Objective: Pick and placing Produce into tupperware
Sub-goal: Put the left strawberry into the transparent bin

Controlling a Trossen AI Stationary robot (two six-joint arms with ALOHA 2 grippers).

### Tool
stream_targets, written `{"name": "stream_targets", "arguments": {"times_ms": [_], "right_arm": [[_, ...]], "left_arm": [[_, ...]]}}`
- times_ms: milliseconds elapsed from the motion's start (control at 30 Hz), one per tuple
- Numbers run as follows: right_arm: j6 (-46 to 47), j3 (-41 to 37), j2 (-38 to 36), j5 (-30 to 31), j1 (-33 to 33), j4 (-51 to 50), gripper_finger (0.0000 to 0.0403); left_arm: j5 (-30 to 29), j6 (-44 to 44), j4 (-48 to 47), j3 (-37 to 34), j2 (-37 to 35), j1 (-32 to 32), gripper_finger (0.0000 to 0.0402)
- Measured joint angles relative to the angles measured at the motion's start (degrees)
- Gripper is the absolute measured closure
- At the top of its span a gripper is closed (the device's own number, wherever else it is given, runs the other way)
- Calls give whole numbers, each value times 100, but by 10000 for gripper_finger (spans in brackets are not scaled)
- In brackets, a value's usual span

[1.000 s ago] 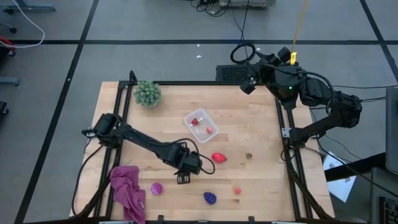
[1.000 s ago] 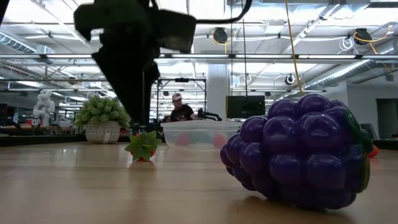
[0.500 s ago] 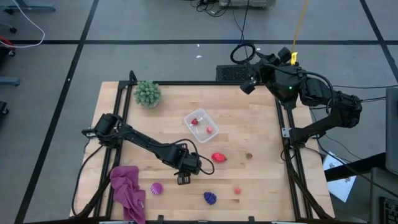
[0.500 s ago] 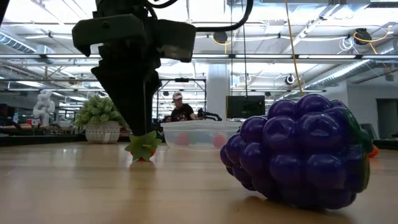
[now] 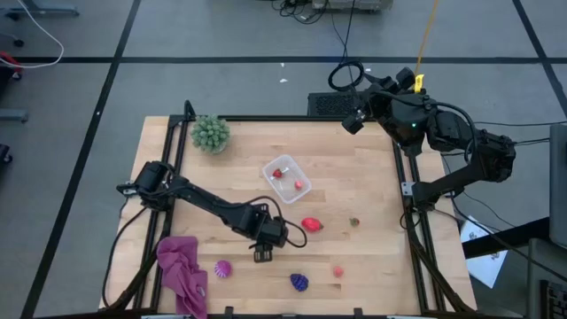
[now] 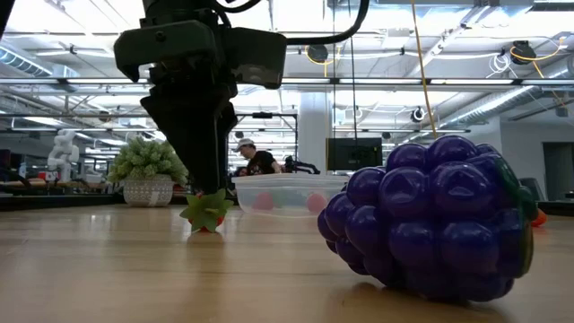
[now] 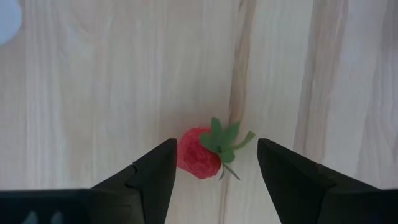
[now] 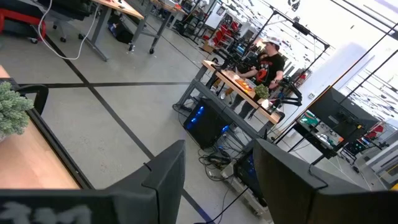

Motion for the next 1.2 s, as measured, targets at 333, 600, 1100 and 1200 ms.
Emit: {"name": "stream_targets", "arguments": {"times_ms": [333,600,1100,1200], "right_arm": [[0,0,0,2,-1,-2,222],[0,0,0,1,0,-2,222],[0,0,0,2,-2,0,222],[0,0,0,2,0,0,222]], "left_arm": [[114,125,57,-68,-8,18,172],[197,76,282,-430,-9,31,172],[201,224,447,-478,-9,44,172],[199,227,444,-476,-9,44,172]]}}
